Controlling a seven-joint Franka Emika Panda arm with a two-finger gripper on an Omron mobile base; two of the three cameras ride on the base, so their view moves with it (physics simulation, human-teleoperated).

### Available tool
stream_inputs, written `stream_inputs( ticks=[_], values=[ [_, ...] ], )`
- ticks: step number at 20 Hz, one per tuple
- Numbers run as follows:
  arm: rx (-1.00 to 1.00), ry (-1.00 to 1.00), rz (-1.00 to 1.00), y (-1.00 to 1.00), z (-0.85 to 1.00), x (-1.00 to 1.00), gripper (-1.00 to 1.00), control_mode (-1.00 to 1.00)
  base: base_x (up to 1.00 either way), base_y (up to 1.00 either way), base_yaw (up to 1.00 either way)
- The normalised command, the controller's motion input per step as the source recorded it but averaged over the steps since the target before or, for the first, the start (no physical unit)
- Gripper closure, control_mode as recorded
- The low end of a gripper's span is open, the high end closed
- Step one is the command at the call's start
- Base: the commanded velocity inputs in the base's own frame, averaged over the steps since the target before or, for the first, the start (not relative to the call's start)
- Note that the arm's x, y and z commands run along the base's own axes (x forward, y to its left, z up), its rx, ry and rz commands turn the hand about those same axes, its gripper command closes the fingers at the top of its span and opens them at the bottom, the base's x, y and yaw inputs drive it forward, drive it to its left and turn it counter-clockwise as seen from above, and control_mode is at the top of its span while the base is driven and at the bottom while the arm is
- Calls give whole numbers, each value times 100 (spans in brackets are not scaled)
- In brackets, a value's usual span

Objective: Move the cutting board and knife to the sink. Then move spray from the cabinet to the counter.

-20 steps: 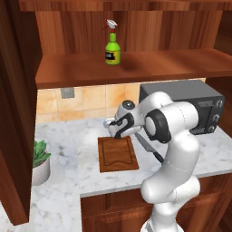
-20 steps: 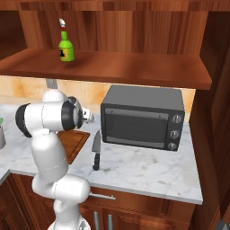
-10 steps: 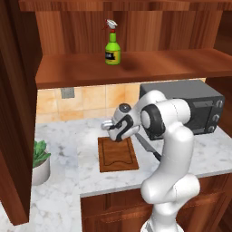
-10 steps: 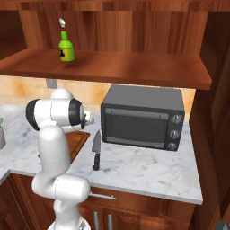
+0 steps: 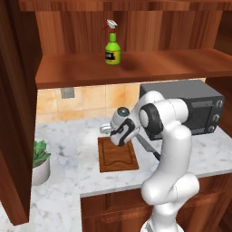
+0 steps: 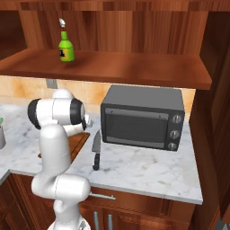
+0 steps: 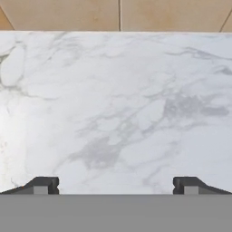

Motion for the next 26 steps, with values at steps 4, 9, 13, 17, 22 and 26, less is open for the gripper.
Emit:
stream_inputs(
  ticks=[4, 9, 13, 17, 22, 26],
  values=[
    [1, 2, -8, 0, -6, -33, -100, -100, 0, 0, 0],
    [2, 5, -9, 0, -8, -33, -100, -100, 0, 0, 0],
    [3, 7, -8, 2, -9, -33, -100, -100, 0, 0, 0],
    [3, 6, -8, 4, -8, -37, -100, -100, 0, 0, 0],
    [5, 5, -7, 1, -8, -54, -100, -100, 0, 0, 0],
    [5, 3, -7, 0, -6, -66, -100, -100, 0, 0, 0]
  ],
)
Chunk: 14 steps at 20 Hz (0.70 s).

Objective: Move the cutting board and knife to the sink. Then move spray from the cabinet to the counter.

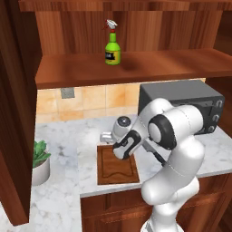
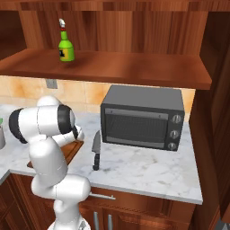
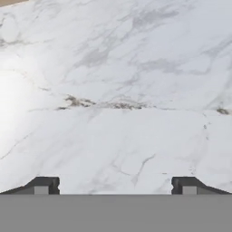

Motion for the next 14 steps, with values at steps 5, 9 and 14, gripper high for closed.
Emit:
stream_inputs(
  ticks=[5, 9, 14],
  values=[
    [4, 1, -9, 0, -9, -63, -100, -100, 0, 0, 0],
    [1, 1, -10, 0, -10, -51, -100, -100, 0, 0, 0],
    [1, 3, -12, 0, -4, -16, -100, -100, 0, 0, 0]
  ],
)
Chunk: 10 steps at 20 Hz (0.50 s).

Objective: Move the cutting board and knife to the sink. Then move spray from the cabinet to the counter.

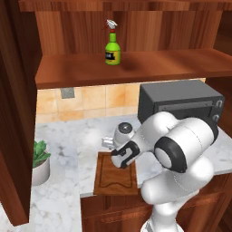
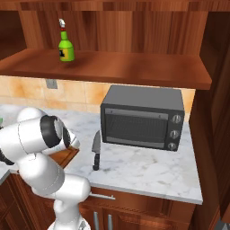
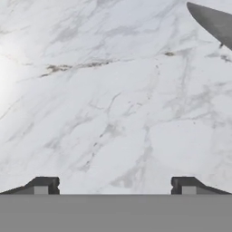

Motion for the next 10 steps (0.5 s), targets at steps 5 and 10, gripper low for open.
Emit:
stream_inputs(
  ticks=[5, 10],
  values=[
    [3, 5, -13, 0, 0, -13, -100, -100, 0, 0, 0],
    [10, -2, -7, 0, 47, -14, -100, -100, 0, 0, 0]
  ],
)
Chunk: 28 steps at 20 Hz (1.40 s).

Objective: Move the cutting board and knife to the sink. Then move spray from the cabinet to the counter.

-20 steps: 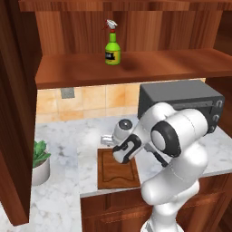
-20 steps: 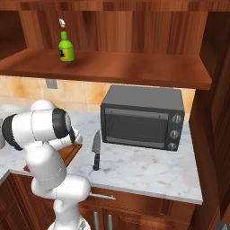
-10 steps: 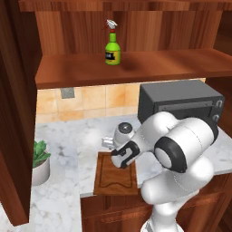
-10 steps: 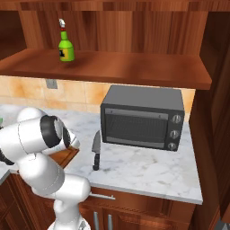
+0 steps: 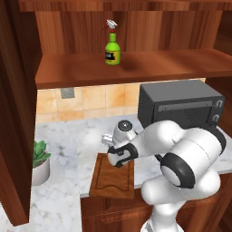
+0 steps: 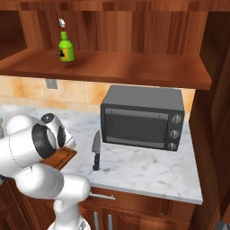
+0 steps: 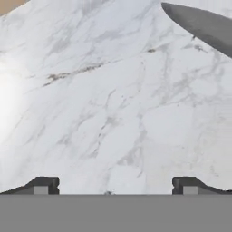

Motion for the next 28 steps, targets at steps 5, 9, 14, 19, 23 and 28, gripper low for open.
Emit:
stream_inputs(
  ticks=[5, 9, 14, 19, 23, 28],
  values=[
    [12, -9, 0, 0, 99, 2, -100, -100, 0, 0, 0],
    [5, 0, 6, 0, 81, -4, -100, -100, 0, 0, 0],
    [-2, 2, 24, 0, 78, -20, -100, -100, 0, 0, 0],
    [-17, 8, 30, 0, 59, -28, -100, -100, 0, 0, 0],
    [-31, 4, 35, 12, 12, -59, -100, -100, 0, 0, 0],
    [-37, 0, 36, 17, 0, -83, -100, -100, 0, 0, 0]
  ],
)
